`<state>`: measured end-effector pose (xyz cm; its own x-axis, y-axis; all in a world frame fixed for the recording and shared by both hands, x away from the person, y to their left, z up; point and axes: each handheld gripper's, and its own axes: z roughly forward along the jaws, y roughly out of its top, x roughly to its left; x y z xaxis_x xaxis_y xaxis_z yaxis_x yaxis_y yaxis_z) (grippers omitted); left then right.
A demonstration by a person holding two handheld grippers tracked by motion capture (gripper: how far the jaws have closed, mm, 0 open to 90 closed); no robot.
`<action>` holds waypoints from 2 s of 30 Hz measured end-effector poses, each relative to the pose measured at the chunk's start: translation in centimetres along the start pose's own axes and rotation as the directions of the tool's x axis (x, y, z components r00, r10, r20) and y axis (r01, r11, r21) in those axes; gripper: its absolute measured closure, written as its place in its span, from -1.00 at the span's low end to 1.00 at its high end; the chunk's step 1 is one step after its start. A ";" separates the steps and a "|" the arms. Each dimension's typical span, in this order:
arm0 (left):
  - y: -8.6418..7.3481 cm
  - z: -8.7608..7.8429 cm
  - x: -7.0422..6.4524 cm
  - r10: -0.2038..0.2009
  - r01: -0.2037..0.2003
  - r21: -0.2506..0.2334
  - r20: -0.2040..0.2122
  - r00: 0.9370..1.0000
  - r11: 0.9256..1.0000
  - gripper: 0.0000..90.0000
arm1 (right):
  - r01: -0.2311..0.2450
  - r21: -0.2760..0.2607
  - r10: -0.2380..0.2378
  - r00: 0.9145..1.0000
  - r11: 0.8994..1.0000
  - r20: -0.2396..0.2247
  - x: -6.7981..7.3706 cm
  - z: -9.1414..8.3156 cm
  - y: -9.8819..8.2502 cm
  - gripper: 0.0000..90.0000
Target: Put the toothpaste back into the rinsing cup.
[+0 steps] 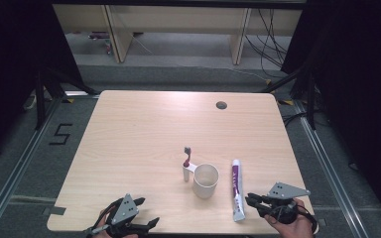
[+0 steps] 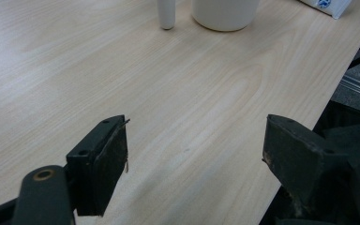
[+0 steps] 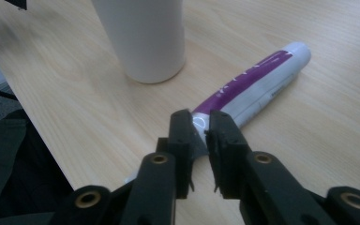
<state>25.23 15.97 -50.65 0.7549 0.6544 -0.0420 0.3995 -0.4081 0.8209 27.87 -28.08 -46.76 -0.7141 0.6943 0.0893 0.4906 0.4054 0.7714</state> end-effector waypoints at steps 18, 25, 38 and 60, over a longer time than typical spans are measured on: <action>0.0 0.0 0.1 0.019 -0.019 0.003 -0.008 1.000 1.000 -0.51 | 0.094 0.092 -0.088 0.994 0.991 -0.067 1.8 4.1 1.9 0.98; 0.0 -0.1 0.1 0.029 -0.029 0.009 -0.011 1.000 1.000 -0.51 | 0.097 0.145 -0.086 0.993 0.985 -0.081 2.2 5.0 1.8 0.98; 0.1 -0.2 0.0 0.031 -0.031 0.011 -0.004 1.000 0.999 -0.50 | 0.105 0.200 -0.092 0.993 0.974 -0.070 1.8 4.7 1.2 0.98; 0.1 -0.1 -0.1 0.023 -0.023 0.002 -0.008 1.000 1.000 -0.50 | 0.061 0.203 -0.062 0.998 0.977 -0.004 -1.1 2.0 -0.4 0.98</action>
<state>25.13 15.94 -50.52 0.7597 0.6501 -0.0185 0.3833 -0.4245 0.8203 29.46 -27.81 -48.49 -0.7449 0.6657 0.0441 0.5374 0.5595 0.6310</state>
